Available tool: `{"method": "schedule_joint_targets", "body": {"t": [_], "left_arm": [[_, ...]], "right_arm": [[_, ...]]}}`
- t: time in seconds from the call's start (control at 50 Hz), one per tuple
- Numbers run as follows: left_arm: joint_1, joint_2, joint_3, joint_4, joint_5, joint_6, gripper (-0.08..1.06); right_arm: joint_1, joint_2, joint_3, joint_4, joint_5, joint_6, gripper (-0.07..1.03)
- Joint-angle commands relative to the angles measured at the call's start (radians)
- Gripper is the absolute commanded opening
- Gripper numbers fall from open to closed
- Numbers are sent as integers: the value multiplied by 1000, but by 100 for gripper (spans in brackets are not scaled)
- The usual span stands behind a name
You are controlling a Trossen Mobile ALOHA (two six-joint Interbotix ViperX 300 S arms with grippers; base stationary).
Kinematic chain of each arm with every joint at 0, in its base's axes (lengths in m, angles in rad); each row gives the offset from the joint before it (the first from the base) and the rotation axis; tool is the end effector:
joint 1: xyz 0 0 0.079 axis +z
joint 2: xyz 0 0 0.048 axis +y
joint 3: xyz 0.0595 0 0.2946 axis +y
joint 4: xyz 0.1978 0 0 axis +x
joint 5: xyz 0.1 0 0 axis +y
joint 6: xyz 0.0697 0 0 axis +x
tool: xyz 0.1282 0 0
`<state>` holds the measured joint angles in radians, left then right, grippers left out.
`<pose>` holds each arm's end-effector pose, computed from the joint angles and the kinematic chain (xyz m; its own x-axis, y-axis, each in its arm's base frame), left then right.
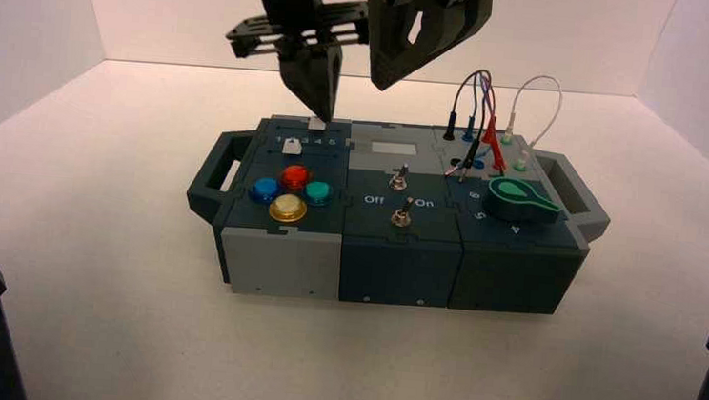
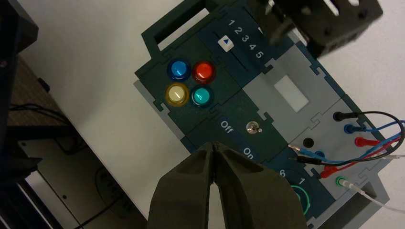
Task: Move the top slider to position 2.
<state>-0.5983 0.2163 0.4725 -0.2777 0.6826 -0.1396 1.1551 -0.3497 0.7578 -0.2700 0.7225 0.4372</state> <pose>0.3059 -0.2499 0.0224 0.0790 -0.2631 -0.9615 0.2666 0.9350 -0.2340 0.1589 0.2736 0.1313 0.3373 0.3273 -0.8827 -0.7622 0.6453 -0.0519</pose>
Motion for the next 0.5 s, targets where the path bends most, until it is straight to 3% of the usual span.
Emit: {"method": "schedule_joint_targets", "body": {"t": [0.02,0.5], "left_arm": [[-14,3,-43,-2,-3,2,-3],[-3,6,-44,23,-26,2,-3]], "right_arm": [[8,-8,-31,-3,-5,-3,-2],[8,-8,-32,-3,-5,-3,-2]]}}
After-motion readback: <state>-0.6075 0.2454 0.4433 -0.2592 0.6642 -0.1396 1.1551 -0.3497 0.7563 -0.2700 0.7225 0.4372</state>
